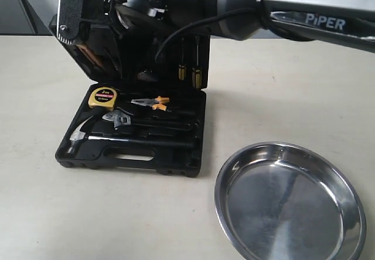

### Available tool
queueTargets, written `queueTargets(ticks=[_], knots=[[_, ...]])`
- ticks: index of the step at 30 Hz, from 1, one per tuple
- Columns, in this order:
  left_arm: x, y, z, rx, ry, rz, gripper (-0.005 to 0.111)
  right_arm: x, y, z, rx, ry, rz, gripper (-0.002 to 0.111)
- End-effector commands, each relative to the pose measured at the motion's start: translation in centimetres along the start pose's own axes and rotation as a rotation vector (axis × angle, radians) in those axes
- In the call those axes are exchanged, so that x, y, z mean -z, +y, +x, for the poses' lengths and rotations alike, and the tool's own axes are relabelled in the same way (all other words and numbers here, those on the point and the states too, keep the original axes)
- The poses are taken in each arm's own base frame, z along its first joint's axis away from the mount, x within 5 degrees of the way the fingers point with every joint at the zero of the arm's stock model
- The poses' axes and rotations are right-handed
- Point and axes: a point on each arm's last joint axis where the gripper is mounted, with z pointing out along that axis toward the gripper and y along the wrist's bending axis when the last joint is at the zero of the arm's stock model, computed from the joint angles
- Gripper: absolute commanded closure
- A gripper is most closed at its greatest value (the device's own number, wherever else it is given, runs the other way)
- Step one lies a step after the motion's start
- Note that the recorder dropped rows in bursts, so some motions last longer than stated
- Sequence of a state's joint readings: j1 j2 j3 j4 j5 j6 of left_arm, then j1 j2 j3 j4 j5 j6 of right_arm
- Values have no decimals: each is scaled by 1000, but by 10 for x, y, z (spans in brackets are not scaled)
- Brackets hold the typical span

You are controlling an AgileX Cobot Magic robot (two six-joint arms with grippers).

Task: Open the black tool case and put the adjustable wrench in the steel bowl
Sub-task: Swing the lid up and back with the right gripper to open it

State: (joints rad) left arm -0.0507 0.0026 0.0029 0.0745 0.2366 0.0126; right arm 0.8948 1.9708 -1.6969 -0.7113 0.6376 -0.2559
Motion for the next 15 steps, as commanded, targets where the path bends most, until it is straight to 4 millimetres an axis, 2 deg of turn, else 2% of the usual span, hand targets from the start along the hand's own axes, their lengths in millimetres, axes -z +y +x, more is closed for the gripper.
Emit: queueTargets(ticks=[1, 4, 10, 12, 13, 15], knots=[[0, 0, -1, 5, -3, 1, 107, -17, -19, 24, -58, 22, 48, 109], [0, 0, -1, 5, -3, 1, 107, -37, -29, 45, -111, 25, 63, 109], [0, 0, -1, 5, -3, 1, 107, -58, -46, 71, -187, -42, 103, 107], [0, 0, -1, 5, -3, 1, 107, -66, -45, 81, -202, -13, 93, 92], [0, 0, -1, 5, -3, 1, 107, -70, -43, 85, -206, 11, 82, 79], [0, 0, -1, 5, -3, 1, 107, -71, -41, 87, -218, 39, 69, 62]])
